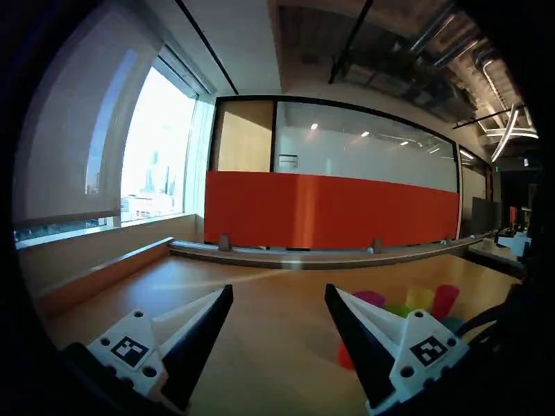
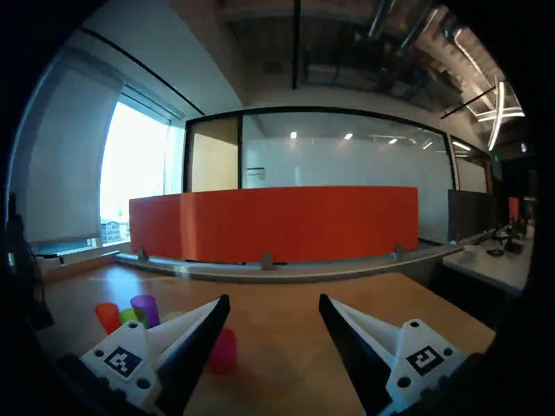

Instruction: Pour water

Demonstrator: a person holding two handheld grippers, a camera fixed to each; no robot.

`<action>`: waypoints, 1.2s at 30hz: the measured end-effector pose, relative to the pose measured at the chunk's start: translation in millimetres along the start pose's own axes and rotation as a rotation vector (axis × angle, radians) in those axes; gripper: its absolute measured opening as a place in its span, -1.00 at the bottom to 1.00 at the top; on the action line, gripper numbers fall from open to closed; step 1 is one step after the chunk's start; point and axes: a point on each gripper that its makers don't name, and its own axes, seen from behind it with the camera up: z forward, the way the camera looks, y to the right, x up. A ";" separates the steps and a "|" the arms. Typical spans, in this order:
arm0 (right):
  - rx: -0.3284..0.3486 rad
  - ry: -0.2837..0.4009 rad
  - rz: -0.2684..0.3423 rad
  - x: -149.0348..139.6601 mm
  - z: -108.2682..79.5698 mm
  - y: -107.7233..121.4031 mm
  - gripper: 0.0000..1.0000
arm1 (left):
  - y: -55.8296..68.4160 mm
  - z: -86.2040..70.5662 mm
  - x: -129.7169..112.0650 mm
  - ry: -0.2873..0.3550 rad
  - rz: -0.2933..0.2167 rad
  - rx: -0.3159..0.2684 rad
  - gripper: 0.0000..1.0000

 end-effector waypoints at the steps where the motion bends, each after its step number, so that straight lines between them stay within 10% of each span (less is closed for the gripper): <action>1: 0.005 -0.002 -0.002 2.6 0.3 -2.5 0.99 | 1.7 0.7 7.7 -0.003 -0.004 -0.008 0.97; 17: 0.129 -0.047 -0.040 69.4 10.4 -39.6 1.00 | 31.6 17.0 113.0 -0.014 0.034 -0.130 0.97; 36: 0.283 -0.041 -0.035 88.5 5.1 -61.0 0.99 | 70.0 13.2 132.0 -0.030 0.106 -0.300 0.96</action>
